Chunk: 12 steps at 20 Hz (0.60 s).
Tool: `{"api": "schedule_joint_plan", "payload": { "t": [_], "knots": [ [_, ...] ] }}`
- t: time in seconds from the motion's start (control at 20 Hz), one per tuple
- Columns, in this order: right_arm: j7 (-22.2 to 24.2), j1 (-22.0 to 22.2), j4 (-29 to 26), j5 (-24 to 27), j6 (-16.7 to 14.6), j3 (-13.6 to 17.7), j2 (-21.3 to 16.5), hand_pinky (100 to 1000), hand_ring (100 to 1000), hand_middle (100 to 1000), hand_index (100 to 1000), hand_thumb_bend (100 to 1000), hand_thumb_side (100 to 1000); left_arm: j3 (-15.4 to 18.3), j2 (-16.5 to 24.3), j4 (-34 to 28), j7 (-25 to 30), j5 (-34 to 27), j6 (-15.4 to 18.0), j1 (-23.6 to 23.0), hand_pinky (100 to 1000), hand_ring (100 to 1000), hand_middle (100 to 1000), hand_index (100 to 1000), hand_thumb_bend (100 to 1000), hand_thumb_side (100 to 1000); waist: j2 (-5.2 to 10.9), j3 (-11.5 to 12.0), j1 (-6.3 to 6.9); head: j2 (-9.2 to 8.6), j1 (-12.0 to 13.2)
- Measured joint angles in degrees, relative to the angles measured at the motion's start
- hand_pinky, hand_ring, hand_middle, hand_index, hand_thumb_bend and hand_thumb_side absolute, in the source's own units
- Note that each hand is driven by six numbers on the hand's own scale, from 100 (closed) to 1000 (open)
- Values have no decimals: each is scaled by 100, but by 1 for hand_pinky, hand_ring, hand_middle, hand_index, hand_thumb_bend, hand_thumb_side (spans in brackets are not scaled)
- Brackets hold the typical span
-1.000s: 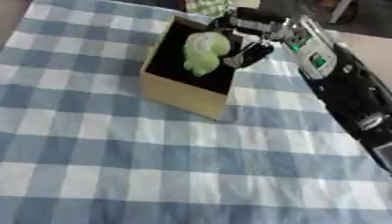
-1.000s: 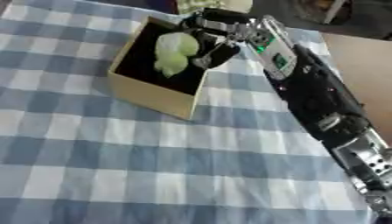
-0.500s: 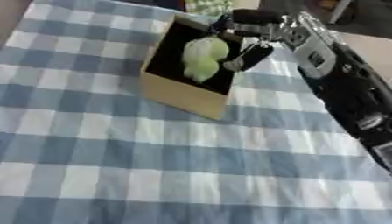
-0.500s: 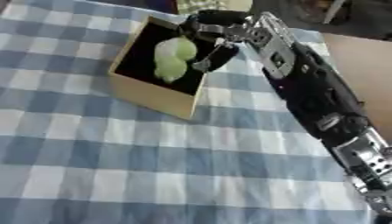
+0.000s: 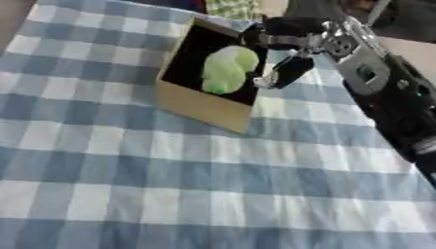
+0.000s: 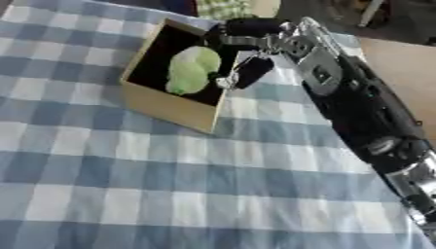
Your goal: Pick up objects on the table and place them in the box.
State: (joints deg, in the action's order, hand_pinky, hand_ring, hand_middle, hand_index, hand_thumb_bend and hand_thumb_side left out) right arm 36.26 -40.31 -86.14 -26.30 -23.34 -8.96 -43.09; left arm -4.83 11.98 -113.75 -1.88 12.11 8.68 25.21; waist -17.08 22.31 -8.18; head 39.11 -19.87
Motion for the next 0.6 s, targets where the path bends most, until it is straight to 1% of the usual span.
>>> {"api": "schedule_joint_plan", "payload": {
  "t": [0.1,0.2,0.35,0.4,0.45,0.55,0.6],
  "knots": [
    [-18,14,-133,56,47,23,-35,799,805,704,912,100,525,0,0,0,20,1,-2,-2,398,725,797,640,100,733,20,-8,2,1,3],
    [-32,32,-224,88,79,51,-67,814,819,717,919,100,645,0,0,0,34,1,-11,-5,399,726,797,640,100,731,36,-15,6,4,6],
    [-41,51,-337,95,81,63,-123,818,822,720,921,100,683,0,-1,0,63,2,-19,-8,399,728,797,640,100,731,84,-42,30,7,10],
    [-46,52,-365,95,76,73,-137,821,824,722,930,100,768,0,-3,0,74,2,-22,-12,399,729,797,641,100,731,97,-42,39,7,10],
    [-60,52,-380,95,75,85,-153,824,826,724,932,100,786,0,-5,0,84,4,-22,-19,399,729,797,641,100,730,103,-45,44,7,11],
    [-103,52,-397,79,84,89,-162,824,829,727,937,100,748,0,-25,0,98,8,-28,-26,399,730,797,641,100,729,120,-48,52,7,11],
    [-130,50,-397,56,88,89,-162,827,831,733,942,109,643,0,-36,0,103,8,-30,-26,399,730,797,641,100,729,123,-48,55,7,11]
  ]
}}
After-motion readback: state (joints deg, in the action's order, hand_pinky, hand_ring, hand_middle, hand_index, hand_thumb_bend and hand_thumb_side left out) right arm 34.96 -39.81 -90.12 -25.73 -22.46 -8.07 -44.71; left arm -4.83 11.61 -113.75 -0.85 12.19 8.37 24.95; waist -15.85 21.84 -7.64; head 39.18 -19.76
